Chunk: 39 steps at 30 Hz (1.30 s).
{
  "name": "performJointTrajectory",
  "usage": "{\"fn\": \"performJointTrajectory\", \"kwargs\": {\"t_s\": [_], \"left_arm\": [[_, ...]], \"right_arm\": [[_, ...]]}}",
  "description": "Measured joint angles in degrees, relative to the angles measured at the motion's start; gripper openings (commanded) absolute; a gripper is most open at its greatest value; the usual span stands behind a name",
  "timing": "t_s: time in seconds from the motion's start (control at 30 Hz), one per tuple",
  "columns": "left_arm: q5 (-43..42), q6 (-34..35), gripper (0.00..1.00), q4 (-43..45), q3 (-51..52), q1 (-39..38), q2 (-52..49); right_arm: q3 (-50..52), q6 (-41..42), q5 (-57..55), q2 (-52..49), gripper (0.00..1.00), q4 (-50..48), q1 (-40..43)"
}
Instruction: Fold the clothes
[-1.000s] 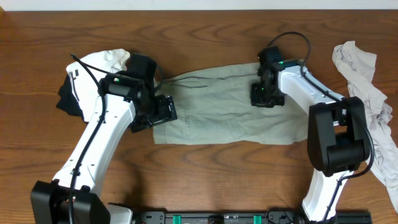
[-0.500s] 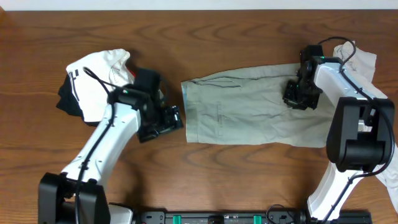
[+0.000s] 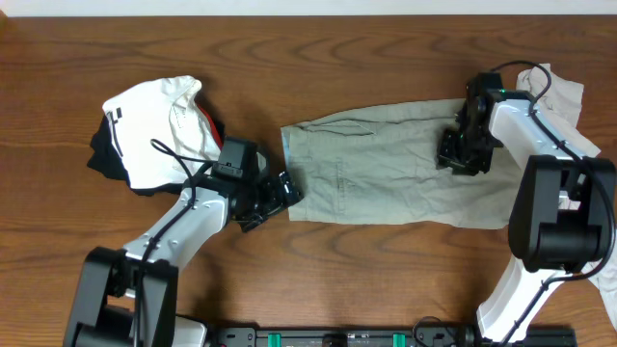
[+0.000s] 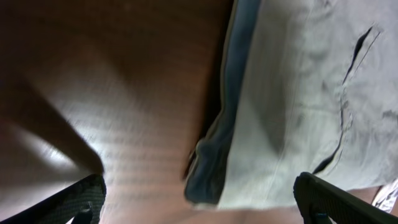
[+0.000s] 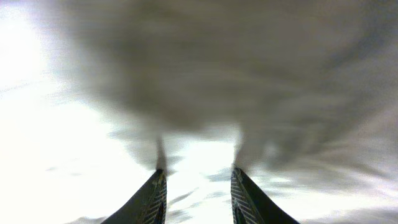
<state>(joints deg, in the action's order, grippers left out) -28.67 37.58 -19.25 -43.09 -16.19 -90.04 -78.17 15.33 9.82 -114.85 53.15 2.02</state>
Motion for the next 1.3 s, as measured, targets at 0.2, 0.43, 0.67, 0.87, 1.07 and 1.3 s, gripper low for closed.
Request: {"fn": "performJointTrajectory", "kwargs": {"t_s": [0.2, 0.43, 0.67, 0.87, 1.07, 1.3], "left_arm": [[-5.57, -0.59, 0.98, 10.62, -0.79, 0.02, -5.03], [-13.70, -1.62, 0.99, 20.24, -3.15, 0.39, -11.85], [-16.94, -4.52, 0.71, 24.13, -3.76, 0.79, -15.43], [-17.27, -7.61, 0.56, 26.97, -3.30, 0.76, -16.70], [-16.41, -9.35, 0.41, 29.55, -2.84, 0.70, -17.31], [-15.26, -11.15, 0.06, 27.23, -2.34, 1.53, -18.08]], "right_arm": [[0.17, -5.90, 10.51, 7.85, 0.36, -1.97, -1.55], [0.17, -7.76, 14.58, 12.20, 0.32, -0.52, -7.80], [0.17, -6.73, 13.46, 10.93, 0.29, -0.20, -14.82], [0.24, -4.15, 10.32, 10.05, 0.24, -0.20, -18.32], [0.24, -1.77, 7.45, 10.01, 0.22, 0.33, -18.34], [0.24, -1.03, 5.95, 9.99, 0.22, 1.27, -18.14]]}}
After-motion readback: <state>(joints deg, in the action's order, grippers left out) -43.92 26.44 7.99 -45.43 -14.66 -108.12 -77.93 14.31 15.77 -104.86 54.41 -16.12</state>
